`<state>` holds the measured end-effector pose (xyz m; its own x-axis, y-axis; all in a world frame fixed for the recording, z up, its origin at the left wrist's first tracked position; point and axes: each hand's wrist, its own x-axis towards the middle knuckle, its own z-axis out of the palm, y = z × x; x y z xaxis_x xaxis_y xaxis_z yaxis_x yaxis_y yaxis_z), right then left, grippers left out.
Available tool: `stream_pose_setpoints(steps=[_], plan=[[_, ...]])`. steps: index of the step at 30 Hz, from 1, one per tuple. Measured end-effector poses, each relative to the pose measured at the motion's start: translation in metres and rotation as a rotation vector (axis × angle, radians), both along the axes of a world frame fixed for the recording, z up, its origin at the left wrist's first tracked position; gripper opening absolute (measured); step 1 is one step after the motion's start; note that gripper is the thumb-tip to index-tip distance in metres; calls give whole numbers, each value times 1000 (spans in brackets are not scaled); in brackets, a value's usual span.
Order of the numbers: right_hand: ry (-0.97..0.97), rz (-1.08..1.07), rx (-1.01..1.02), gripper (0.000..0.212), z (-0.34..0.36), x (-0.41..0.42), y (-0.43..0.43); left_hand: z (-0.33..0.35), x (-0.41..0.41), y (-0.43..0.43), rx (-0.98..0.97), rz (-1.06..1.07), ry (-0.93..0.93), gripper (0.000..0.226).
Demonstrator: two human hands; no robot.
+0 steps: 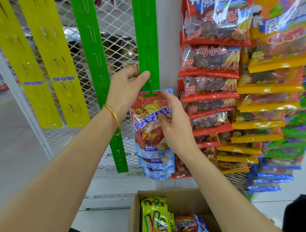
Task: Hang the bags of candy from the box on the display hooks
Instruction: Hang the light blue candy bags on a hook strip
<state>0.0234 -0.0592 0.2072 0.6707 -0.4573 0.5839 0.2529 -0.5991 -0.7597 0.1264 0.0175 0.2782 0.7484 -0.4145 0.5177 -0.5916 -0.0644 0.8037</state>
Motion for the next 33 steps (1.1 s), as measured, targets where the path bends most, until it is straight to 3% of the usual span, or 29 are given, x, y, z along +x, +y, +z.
stream_pose_setpoints(steps=[3, 6, 8, 11, 14, 17, 20, 25, 30, 33], plan=[[8, -39, -65, 52, -4, -4, -1, -16, -6, 3, 16, 59, -90, 29], [45, -110, -124, 49, -15, -26, -3, -44, -17, 15, 70, 261, -377, 45], [13, -202, -185, 43, -32, -51, -7, -70, -34, 25, 41, 369, -530, 41], [50, -277, -159, 32, -78, -84, -20, -117, -73, 34, -25, 243, -583, 28], [447, -225, 51, 24, -157, -91, -53, -175, -100, 32, 140, -16, -488, 20], [990, -204, 289, 17, -262, -97, -87, -229, -107, 26, 504, -259, -320, 22], [1363, -182, 269, 18, -344, -118, -85, -269, -103, 23, 719, -341, -101, 23], [1339, -289, 509, 45, -377, -109, -62, -284, -88, 14, 784, -289, 115, 16], [1253, -389, 821, 31, -389, -83, -55, -293, -84, 14, 769, -237, 254, 16], [1206, -308, 933, 22, -389, -83, -58, -295, -83, 13, 785, -232, 263, 20]])
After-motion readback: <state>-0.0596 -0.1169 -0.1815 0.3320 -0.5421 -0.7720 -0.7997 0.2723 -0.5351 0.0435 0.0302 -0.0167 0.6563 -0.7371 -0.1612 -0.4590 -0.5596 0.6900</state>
